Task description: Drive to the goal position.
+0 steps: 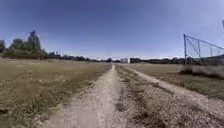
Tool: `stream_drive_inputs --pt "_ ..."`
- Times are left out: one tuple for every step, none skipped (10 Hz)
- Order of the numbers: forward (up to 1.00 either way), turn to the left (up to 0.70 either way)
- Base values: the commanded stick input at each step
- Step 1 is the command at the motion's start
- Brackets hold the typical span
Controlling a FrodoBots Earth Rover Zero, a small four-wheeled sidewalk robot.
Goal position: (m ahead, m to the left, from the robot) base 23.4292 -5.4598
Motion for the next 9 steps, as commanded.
stream_drive_inputs --pt "0.70 0.00" --pt "0.70 0.00" --pt "0.70 0.00" --pt "0.70 0.00" --pt "0.70 0.00" --pt "0.70 0.00" --pt "0.70 0.00" --pt "0.70 0.00" --pt "0.70 0.00"
